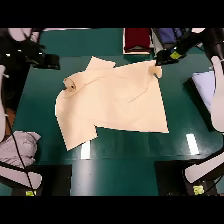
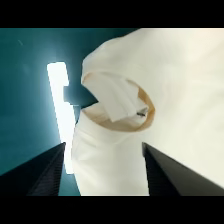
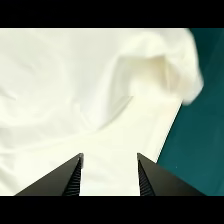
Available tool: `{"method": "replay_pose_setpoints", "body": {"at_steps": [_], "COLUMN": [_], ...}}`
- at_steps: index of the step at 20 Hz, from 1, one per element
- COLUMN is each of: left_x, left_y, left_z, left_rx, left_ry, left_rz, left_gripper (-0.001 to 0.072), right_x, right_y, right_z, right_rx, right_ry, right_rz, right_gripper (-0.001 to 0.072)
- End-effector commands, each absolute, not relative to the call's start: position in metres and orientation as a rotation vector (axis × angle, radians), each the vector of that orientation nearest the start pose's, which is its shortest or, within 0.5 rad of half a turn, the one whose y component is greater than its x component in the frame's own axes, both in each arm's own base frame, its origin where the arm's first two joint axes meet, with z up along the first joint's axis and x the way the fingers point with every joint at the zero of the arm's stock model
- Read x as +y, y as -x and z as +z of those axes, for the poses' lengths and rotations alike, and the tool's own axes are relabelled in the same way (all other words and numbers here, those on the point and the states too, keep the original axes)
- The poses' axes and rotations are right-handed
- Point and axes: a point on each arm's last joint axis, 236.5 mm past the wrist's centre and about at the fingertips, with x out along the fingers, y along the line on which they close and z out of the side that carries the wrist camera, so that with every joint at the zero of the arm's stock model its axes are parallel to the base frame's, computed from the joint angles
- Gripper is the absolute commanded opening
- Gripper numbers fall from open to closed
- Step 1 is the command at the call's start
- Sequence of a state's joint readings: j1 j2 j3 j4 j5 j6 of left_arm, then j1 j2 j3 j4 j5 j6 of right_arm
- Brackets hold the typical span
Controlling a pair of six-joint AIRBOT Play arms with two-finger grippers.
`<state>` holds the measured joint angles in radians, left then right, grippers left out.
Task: Fold the shirts.
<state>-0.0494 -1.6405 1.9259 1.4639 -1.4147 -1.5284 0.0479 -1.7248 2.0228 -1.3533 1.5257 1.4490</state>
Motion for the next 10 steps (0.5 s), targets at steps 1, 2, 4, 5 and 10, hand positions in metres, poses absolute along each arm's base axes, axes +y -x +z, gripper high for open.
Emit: {"method": "replay_pose_setpoints", "body": {"at_steps": [1, 2, 4, 5, 10], "left_x": [-0.011, 0.002, 0.026, 0.032, 0.025], "left_y": [-0.474, -0.46, -0.427, -0.408, -0.319], "left_z": [0.145, 0.148, 0.131, 0.114, -0.006], "left_rx": [1.094, 1.09, 1.118, 1.15, 1.333], "left_ry": [0.109, 0.129, 0.184, 0.214, 0.363], "left_rz": [-0.11, -0.083, -0.029, -0.007, 0.033], "left_gripper": [0.0563, 0.0563, 0.0563, 0.0563, 0.0564], "right_x": [0.071, 0.079, 0.089, 0.092, 0.108], "right_y": [-0.469, -0.46, -0.437, -0.424, -0.384], "right_z": [0.116, 0.125, 0.135, 0.135, 0.128], "right_rx": [1.24, 1.22, 1.217, 1.227, 1.207], "right_ry": [-0.075, -0.123, -0.194, -0.211, -0.217], "right_rz": [0.343, 0.401, 0.475, 0.491, 0.499], "right_gripper": [0.0397, 0.0397, 0.0397, 0.0397, 0.0397]}}
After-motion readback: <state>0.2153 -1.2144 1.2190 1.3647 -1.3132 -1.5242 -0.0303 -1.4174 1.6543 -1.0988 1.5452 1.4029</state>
